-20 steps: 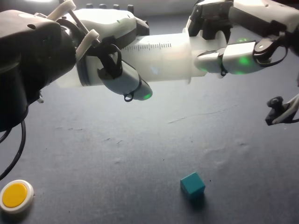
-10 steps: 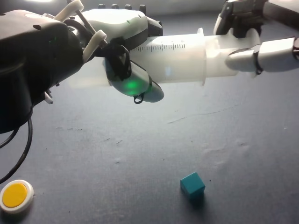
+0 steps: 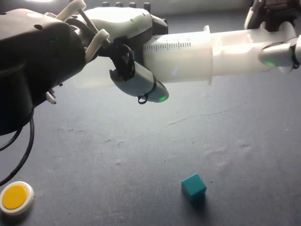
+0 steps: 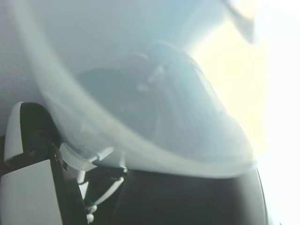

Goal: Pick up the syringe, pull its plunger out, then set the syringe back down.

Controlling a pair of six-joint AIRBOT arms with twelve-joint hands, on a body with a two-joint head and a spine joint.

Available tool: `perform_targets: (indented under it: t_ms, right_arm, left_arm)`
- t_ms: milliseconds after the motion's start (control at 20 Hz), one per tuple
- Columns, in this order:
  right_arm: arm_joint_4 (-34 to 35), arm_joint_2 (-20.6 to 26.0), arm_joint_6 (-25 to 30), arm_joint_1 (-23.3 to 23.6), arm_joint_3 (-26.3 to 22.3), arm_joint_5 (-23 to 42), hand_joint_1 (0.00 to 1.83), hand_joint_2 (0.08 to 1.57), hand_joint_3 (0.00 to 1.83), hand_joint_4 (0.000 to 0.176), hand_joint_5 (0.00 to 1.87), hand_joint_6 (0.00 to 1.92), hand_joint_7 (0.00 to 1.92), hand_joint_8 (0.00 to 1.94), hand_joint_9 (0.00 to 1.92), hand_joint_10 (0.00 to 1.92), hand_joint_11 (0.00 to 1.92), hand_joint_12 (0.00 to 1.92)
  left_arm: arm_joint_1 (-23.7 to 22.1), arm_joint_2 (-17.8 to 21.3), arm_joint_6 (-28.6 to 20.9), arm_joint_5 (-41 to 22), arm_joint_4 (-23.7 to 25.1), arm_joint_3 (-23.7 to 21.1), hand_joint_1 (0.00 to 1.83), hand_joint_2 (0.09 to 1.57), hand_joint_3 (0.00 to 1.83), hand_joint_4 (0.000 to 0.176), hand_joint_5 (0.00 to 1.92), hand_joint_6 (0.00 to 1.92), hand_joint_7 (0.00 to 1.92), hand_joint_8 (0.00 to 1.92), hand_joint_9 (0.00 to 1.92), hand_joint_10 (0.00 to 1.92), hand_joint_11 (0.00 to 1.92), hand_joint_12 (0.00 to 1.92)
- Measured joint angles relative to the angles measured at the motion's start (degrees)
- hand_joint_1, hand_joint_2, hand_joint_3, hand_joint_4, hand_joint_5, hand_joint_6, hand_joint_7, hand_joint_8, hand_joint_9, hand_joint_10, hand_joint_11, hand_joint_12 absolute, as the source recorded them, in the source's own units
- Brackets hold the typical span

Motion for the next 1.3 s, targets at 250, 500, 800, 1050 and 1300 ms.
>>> perform_targets:
  t_ms: [250, 500, 800, 1050, 1300]
  right_arm:
    - [-0.2, 3.5, -0.4, 0.4, -1.6, -0.9, 1.32, 1.27, 0.0, 0.0, 0.71, 1.3, 0.66, 1.5, 0.62, 1.64, 0.42, 1.6]
    - [-0.2, 5.4, -0.4, 0.5, -1.6, -2.1, 1.33, 1.25, 0.0, 0.0, 0.73, 1.26, 0.69, 1.46, 0.65, 1.61, 0.45, 1.57]
    - [-0.4, 6.3, -0.6, 0.9, -1.9, -2.6, 1.05, 1.31, 0.0, 0.0, 0.62, 1.5, 0.47, 1.12, 0.42, 1.2, 0.25, 1.56]
    - [-0.1, 7.4, -0.9, 0.8, -1.7, -1.9, 0.36, 1.15, 0.0, 0.0, 0.19, 0.01, 0.21, 0.02, 0.16, 0.12, 0.0, 0.57]
    - [-1.1, 7.3, -0.8, 0.6, -2.4, -1.3, 0.21, 0.87, 0.0, 0.0, 0.0, 0.0, 0.0, 0.0, 0.0, 0.0, 0.0, 0.01]
  left_arm:
    - [0.0, 0.0, 0.0, 0.2, 0.3, 0.0, 1.14, 1.29, 0.0, 0.0, 0.74, 1.3, 0.62, 1.66, 0.55, 1.53, 0.39, 1.72]
    - [0.0, 0.0, 0.1, 0.2, 0.4, 0.0, 1.13, 1.29, 0.0, 0.0, 0.74, 1.34, 0.62, 1.63, 0.56, 1.49, 0.41, 1.7]
    - [0.0, 0.0, 0.4, -0.7, 0.5, 0.0, 1.13, 1.29, 0.0, 0.0, 0.73, 1.33, 0.64, 1.63, 0.56, 1.5, 0.39, 1.7]
    - [0.3, 0.3, 3.0, -3.7, 0.7, 0.3, 1.15, 1.29, 0.0, 0.0, 0.75, 1.28, 0.6, 1.7, 0.52, 1.57, 0.37, 1.75]
    - [0.4, 0.8, 2.8, -5.0, 0.4, 0.5, 1.15, 1.27, 0.0, 0.0, 0.78, 1.29, 0.62, 1.62, 0.54, 1.5, 0.37, 1.71]
